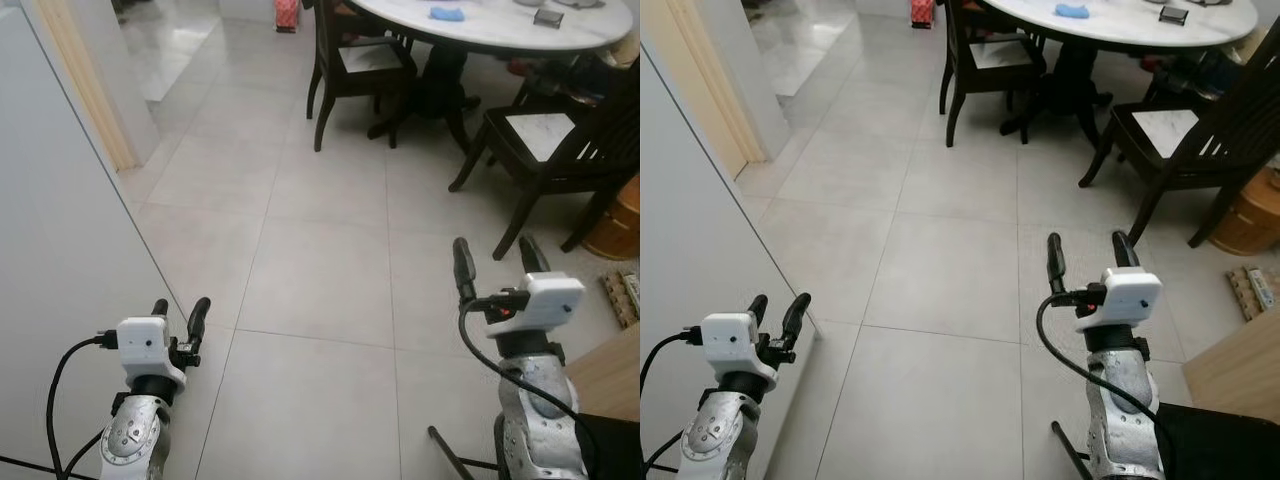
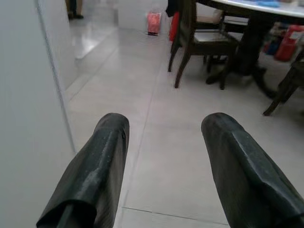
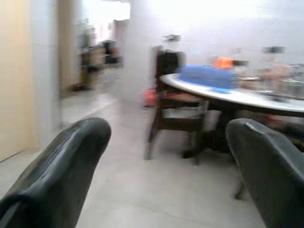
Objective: Restocking fridge
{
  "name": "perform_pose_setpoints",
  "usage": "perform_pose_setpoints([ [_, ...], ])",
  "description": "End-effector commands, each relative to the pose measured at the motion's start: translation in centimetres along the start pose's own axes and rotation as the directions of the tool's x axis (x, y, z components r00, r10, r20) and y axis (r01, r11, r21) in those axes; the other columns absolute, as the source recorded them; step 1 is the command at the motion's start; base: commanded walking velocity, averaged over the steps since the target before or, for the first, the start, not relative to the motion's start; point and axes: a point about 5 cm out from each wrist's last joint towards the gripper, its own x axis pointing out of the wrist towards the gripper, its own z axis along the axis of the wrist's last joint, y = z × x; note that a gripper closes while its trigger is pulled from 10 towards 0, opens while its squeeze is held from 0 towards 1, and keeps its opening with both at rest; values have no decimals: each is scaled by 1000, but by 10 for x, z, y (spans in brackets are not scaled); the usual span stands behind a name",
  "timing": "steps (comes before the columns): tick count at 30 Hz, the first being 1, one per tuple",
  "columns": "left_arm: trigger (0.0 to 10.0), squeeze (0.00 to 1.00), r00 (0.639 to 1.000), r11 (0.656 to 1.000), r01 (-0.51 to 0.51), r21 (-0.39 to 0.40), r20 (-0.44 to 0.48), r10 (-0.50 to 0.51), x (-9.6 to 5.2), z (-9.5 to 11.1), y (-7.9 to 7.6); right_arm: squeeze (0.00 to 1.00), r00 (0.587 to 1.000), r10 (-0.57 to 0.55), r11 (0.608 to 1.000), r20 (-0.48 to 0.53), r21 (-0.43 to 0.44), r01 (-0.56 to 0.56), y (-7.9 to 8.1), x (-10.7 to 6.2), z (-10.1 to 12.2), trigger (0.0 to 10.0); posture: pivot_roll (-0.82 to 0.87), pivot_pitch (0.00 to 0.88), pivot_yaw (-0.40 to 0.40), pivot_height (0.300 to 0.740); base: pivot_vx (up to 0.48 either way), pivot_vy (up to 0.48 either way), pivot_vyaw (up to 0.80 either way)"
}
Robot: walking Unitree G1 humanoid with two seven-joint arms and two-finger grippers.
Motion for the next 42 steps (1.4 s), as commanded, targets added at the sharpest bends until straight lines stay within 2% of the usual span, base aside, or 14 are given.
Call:
perform_pose_setpoints([
  [1, 10000, 0, 1000, 1000, -5, -7, -11, 5, -3, 3, -1, 0, 999, 43, 999, -20, -4, -43, 4, -3, 1, 10000, -207, 122, -85, 740, 0, 0, 0],
  [7, 10000, 0, 1000, 1000, -8, -8, -26, 8, -5, 8, -2, 0, 998, 33, 999, -55, 14, -33, 7, -5, 0, 10000, -204, 156, -99, 740, 0, 0, 0],
  [12, 10000, 0, 1000, 1000, 2, 3, -26, -2, -3, 13, -5, 0, 994, -31, 999, -101, 40, 36, -1, -8, -4, 10000, -191, 159, -100, 740, 0, 0, 0],
  [18, 10000, 0, 999, 1000, 0, 28, -35, 1, 1, 15, 2, 0, 977, -155, 987, -145, 16, 159, -14, -18, -15, 10000, -198, 145, -68, 740, 0, 0, 0],
  [21, 10000, 0, 999, 999, 0, 35, -39, 2, 4, 17, 5, 0, 971, -183, 982, -152, 19, 188, -15, -21, -15, 10000, -206, 146, -60, 740, 0, 0, 0],
  [24, 10000, 0, 997, 998, 45, 49, -58, -42, 10, 15, 3, 0, 961, -208, 977, -184, 8, 213, -15, -34, -21, 10000, -228, 148, -33, 740, 0, 0, 0],
  [32, 10000, 0, 989, 994, 107, 32, -105, -103, 18, 7, -3, 0, 948, -234, 970, -215, 19, 244, -16, -41, -29, 10000, -242, 150, -18, 740, 0, 0, 0],
  [33, 10000, 0, 975, 993, 117, 27, -192, -110, 19, -11, -2, 0, 936, -241, 966, -257, 30, 257, -17, -44, -40, 10000, -242, 151, -22, 740, 0, 0, 0],
  [34, 10000, 0, 965, 991, 128, 31, -234, -118, 21, -21, -2, 0, 926, -240, 965, -290, 35, 261, -18, -47, -48, 10000, -243, 150, -23, 740, 0, 0, 0],
  [37, 10000, 0, 943, 991, 128, 44, -316, -108, 24, -40, 1, 0, 902, -223, 968, -370, 27, 250, -17, -53, -68, 10000, -251, 149, -24, 740, 0, 0, 0],
  [38, 10000, 0, 928, 995, 100, 17, -361, -87, 26, -53, 4, 0, 880, -199, 972, -431, 29, 234, -16, -57, -83, 10000, -251, 149, -24, 740, 0, 0, 0],
  [40, 10000, 0, 911, 996, 87, 10, -405, -75, 28, -62, 6, 0, 853, -182, 974, -489, 29, 225, -15, -61, -96, 10000, -249, 144, -26, 740, 0, 0, 0],
  [41, 10000, 0, 896, 996, 92, 13, -437, -78, 28, -69, 6, 0, 834, -170, 975, -525, 33, 220, -14, -65, -103, 10000, -245, 142, -30, 740, 0, 0, 0],
  [42, 10000, 0, 863, 994, 109, 21, -498, -84, 26, -83, 5, 0, 781, -142, 978, -609, 34, 204, -10, -74, -120, 10000, -238, 137, -35, 740, 0, 0, 0],
])
